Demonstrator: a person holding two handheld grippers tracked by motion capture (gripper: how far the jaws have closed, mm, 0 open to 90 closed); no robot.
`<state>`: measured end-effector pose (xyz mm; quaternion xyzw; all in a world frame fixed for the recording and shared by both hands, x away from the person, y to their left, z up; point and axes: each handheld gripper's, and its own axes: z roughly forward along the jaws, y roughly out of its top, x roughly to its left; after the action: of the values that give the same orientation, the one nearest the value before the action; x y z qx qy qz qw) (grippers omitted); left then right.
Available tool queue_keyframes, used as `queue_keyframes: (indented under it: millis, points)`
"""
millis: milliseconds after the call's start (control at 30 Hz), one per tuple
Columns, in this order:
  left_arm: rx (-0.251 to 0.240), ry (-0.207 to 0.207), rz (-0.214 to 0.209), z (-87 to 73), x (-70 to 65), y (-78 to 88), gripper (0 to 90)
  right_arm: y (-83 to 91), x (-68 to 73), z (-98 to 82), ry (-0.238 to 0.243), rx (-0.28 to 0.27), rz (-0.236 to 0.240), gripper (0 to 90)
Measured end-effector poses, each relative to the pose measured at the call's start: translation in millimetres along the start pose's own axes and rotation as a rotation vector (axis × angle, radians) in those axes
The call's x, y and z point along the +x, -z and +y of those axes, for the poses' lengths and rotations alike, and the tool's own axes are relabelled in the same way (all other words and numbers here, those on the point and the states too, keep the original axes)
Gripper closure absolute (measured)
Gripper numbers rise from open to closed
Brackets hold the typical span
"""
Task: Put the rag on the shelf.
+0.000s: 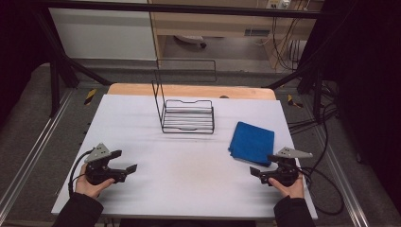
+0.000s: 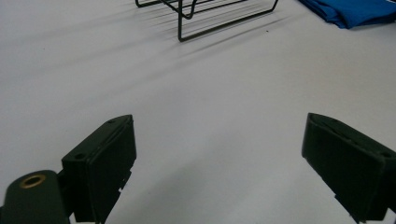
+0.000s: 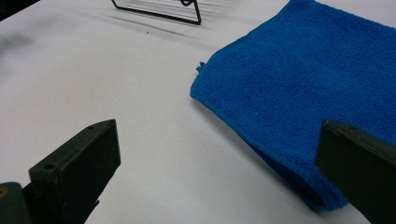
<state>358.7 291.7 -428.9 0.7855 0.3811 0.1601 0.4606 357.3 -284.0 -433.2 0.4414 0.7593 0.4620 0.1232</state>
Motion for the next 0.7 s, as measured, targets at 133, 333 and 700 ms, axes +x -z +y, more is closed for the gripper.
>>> queue_keyframes:
  millis: [133,333,700]
  points:
    - [-0.001,0.001,0.006,-0.3,0.2,0.1,10.2,-0.2,0.3,-0.2,0.005,-0.001,0.005,1.0]
    - [0.002,0.006,0.013,-2.0,1.4,-0.5,10.1,-2.1,1.6,0.2,0.004,0.003,0.007,1.5]
    - [0.005,0.011,0.021,-4.7,4.4,0.0,10.2,-14.1,9.9,5.3,0.036,0.022,0.003,1.4]
